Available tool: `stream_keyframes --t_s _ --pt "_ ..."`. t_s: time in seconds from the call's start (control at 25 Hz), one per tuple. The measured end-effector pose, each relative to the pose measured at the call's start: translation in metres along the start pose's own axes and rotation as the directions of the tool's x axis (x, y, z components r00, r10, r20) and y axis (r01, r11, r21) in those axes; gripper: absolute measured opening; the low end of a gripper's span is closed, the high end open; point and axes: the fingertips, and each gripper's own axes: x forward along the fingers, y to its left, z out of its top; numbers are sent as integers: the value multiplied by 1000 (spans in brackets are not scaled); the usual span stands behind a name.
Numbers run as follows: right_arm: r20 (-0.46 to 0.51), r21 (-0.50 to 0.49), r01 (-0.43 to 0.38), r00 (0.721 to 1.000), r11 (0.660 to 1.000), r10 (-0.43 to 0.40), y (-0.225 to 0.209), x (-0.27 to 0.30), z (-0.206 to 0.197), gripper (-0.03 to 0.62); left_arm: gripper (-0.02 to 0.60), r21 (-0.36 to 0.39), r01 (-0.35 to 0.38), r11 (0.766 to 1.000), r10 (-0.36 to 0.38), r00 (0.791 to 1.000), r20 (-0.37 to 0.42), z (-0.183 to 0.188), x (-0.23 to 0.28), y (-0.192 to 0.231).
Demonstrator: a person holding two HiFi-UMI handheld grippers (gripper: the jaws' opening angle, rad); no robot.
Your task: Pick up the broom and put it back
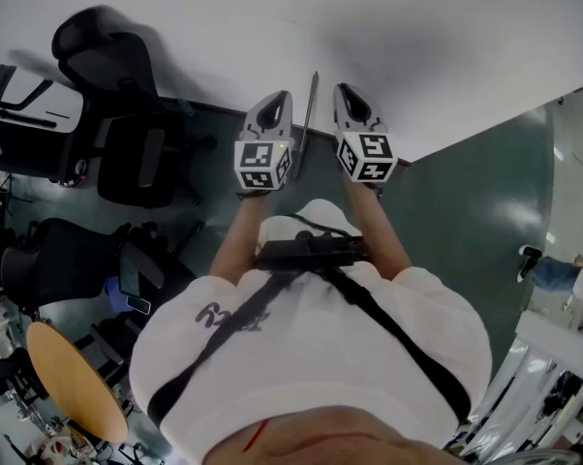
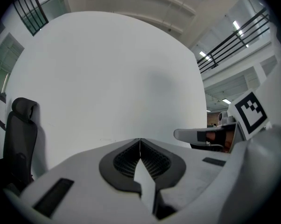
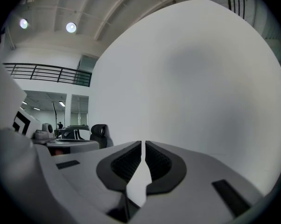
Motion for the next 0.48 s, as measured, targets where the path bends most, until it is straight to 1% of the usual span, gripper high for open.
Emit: stream_keyframes --t_s 0.12,0.24,0.36,0.48 --pt "-65 15 -8 998 1000 9 -4 -3 -27 8 14 -6 -39 999 38 996 -75 -34 -4 12" --pt "-126 31 -3 992 1000 7 -11 -9 -56 8 14 -20 -81 997 76 983 -169 -79 -16 25" --pt "-173 41 -7 985 999 14 -15 -10 -79 8 14 -44 -143 989 127 956 -264 -126 -41 42" --pt "-192 42 -31 981 999 38 -9 -8 -91 8 14 -71 -222 972 186 923 -335 -163 -79 61"
